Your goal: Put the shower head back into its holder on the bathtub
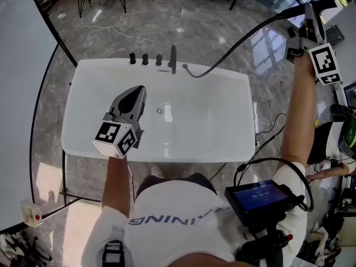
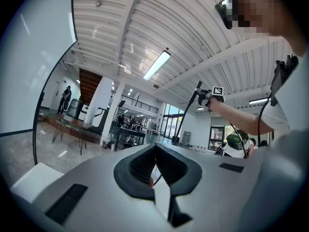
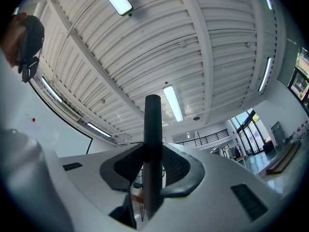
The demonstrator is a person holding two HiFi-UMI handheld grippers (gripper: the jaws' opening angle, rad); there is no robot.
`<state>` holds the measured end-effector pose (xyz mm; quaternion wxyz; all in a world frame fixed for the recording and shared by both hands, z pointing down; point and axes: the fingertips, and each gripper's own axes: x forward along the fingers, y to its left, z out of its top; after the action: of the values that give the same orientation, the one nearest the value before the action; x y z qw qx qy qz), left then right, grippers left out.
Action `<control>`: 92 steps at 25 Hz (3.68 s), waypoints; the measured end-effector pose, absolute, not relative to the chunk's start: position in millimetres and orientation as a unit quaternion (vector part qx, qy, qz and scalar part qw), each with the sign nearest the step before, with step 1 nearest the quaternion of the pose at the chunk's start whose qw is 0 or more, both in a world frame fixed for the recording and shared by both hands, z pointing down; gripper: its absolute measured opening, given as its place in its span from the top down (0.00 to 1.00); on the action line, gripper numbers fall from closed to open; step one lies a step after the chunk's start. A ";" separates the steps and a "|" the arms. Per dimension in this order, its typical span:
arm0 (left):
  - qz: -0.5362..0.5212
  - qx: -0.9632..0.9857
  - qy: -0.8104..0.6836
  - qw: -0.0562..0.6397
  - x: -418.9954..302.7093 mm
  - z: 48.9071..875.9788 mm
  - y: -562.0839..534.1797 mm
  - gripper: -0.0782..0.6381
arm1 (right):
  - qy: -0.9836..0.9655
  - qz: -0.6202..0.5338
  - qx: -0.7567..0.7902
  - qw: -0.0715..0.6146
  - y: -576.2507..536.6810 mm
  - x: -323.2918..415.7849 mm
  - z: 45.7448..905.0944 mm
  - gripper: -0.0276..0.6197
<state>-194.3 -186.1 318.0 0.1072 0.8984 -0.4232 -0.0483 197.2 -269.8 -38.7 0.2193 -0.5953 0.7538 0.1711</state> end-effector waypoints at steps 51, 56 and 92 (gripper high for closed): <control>-0.049 0.875 -0.462 0.134 -129.2 328.8 -258.3 0.87 | 0.789 0.176 -0.543 0.227 -539.8 184.4 -117.6 0.77; -0.049 0.877 -0.458 0.137 -116.9 329.7 -261.3 0.87 | 0.781 0.183 -0.544 0.248 -547.5 193.4 -151.2 0.77; -0.019 0.876 -0.460 0.142 -82.5 365.9 -288.9 0.87 | 0.859 0.023 -0.493 0.137 -589.8 163.0 161.5 0.77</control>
<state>-82.5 -288.9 365.9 0.1418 0.8761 -0.4605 -0.0188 163.0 -589.8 161.5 0.1370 -0.4934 0.8586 0.0235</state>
